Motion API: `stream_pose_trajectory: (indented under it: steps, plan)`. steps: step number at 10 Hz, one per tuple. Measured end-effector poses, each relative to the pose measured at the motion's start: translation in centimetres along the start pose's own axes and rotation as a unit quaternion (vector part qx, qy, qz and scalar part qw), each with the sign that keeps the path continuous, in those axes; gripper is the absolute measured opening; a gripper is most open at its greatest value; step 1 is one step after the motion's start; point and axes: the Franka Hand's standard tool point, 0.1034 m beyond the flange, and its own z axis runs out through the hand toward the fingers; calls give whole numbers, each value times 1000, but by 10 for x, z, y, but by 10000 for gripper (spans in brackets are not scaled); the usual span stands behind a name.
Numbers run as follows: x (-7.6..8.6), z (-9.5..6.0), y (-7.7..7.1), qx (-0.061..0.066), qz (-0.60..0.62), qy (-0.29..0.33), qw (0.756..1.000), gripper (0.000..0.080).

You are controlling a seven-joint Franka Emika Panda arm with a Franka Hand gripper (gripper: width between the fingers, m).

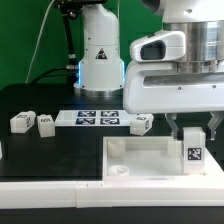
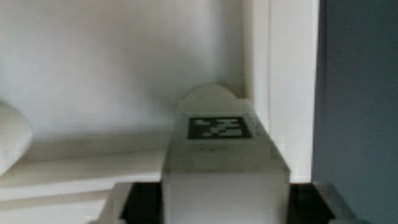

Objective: Assemble one leg

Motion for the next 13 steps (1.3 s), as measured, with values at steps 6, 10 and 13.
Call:
stream_pose_trajectory:
  steps: [6,10,13]
  plan:
    - [0,0,1,18,282,-8,959,290]
    - [1,0,0,28,526,-15,850,290]
    - [2,1,-2,35,663,-23,747,290]
